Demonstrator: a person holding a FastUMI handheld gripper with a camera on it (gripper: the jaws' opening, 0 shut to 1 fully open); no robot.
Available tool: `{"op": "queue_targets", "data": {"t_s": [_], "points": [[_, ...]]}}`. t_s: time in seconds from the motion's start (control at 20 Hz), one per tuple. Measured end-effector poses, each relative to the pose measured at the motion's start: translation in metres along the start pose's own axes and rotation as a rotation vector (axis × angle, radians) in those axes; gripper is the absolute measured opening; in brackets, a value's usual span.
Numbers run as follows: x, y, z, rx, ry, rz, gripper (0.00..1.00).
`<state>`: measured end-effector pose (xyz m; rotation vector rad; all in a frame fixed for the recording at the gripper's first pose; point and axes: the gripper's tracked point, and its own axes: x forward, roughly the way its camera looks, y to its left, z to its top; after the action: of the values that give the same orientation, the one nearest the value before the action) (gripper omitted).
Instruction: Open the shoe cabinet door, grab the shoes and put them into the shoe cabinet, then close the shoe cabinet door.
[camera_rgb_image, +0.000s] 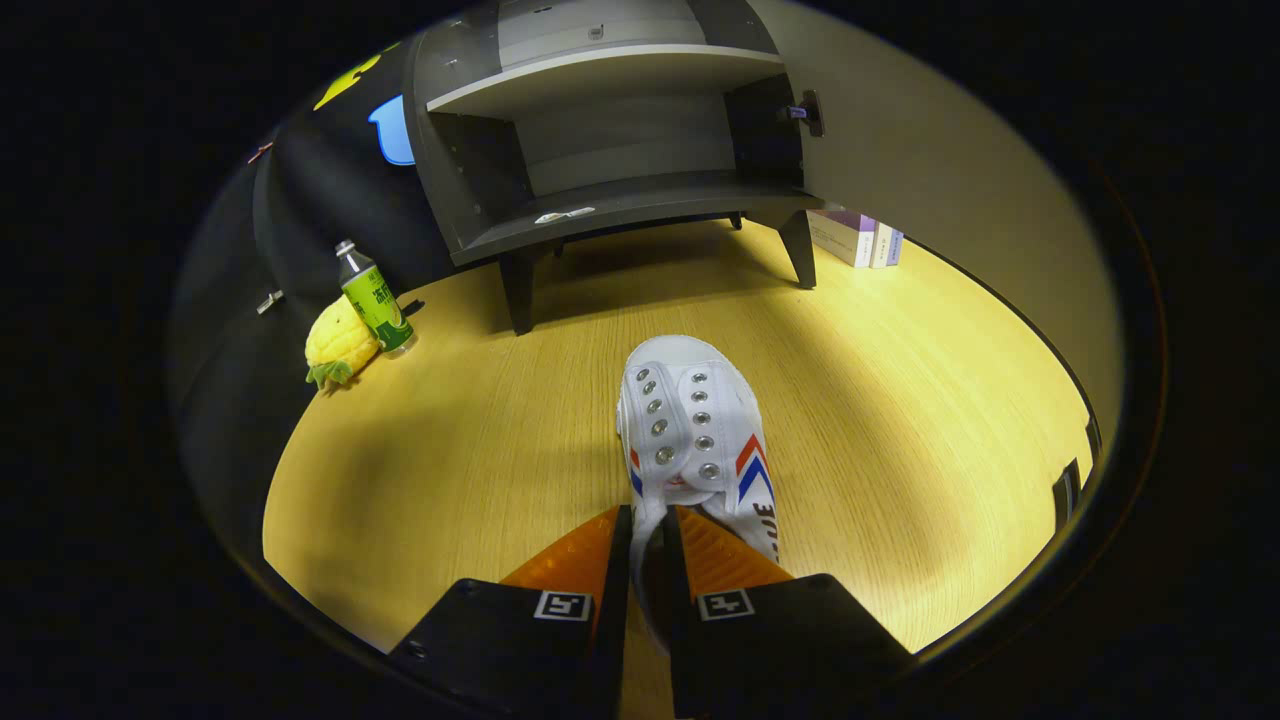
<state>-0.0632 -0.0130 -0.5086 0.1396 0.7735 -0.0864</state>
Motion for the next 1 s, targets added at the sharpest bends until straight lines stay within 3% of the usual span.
{"op": "queue_targets", "data": {"t_s": [0.15,0.35,1.0], "points": [[-0.002,0.010,0.000,-0.007,0.006,0.021,0.30],[0.001,0.018,0.004,0.024,0.000,0.048,0.30],[0.018,0.006,0.014,-0.021,-0.046,-0.013,0.24]]}}
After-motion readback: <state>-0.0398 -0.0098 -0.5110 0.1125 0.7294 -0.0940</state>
